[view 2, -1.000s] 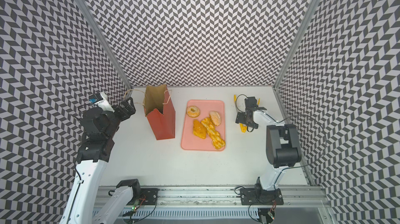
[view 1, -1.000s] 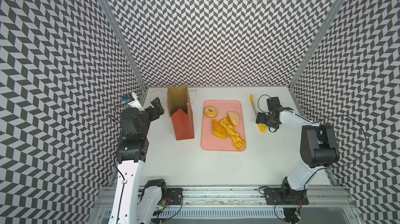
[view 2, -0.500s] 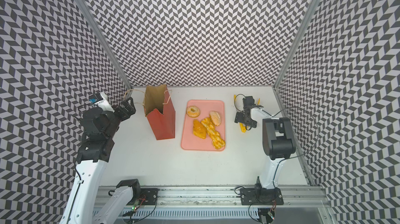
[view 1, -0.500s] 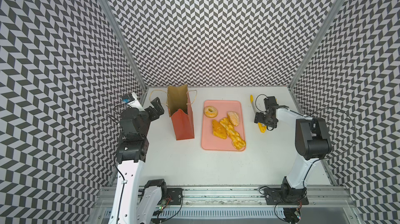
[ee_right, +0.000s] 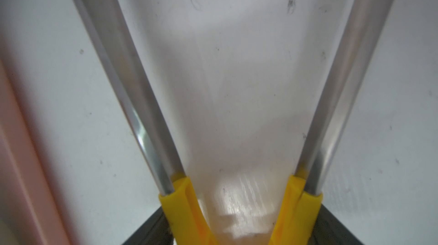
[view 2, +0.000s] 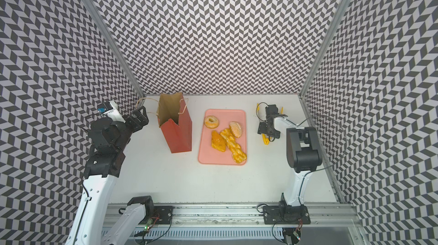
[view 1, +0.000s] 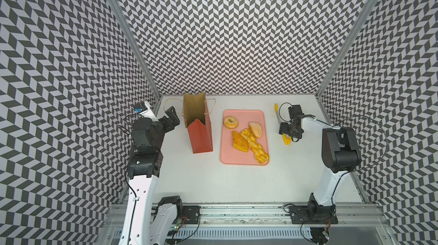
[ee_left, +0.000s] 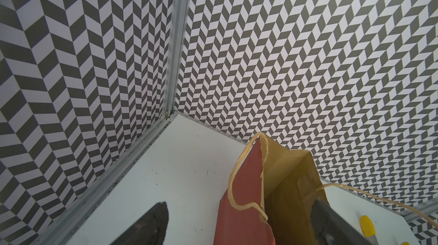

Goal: Pack bread into a paper bag
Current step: Pick up the clamp from the center of the board.

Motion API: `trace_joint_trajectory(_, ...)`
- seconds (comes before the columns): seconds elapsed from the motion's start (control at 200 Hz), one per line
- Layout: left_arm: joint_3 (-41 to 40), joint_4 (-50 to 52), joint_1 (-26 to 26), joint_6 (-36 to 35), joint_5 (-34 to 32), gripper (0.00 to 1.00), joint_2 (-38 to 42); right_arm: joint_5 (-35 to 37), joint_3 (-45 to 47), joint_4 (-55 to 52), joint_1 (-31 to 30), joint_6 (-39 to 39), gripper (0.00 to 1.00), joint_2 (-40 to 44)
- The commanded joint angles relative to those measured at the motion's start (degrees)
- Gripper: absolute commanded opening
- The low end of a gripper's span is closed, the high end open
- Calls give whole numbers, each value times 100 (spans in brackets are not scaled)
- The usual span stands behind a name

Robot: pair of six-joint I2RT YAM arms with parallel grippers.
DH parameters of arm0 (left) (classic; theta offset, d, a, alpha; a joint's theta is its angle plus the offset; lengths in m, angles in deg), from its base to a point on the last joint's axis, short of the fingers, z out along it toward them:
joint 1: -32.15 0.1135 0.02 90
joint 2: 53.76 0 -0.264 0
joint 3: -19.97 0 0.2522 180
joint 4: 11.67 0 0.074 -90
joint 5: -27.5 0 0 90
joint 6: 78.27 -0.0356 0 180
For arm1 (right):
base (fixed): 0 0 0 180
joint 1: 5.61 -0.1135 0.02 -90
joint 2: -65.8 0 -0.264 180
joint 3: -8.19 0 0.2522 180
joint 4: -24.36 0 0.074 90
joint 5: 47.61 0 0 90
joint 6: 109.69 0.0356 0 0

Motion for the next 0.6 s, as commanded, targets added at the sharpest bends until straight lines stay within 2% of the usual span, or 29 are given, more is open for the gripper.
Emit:
trace_joint_trajectory(0.0, -22, -56, 35, -8, 51, 98, 19, -79, 193, 193, -35, 24, 73, -207)
trace_joint_trajectory(0.155, -21, -59, 35, -18, 49, 97, 18, -134, 378, 358, -36, 38, 55, -128)
trace_joint_trajectory(0.335, -4, -35, 36, -39, 51, 97, 81, -170, 482, 433, -36, 39, 22, 15)
trace_joint_trajectory(0.431, -13, -36, 35, -52, 45, 97, 91, -194, 534, 465, -42, 42, 1, 71)
trace_joint_trajectory(0.591, -22, -44, 35, -47, 62, 97, 81, -235, 743, 556, -81, 73, 0, 407)
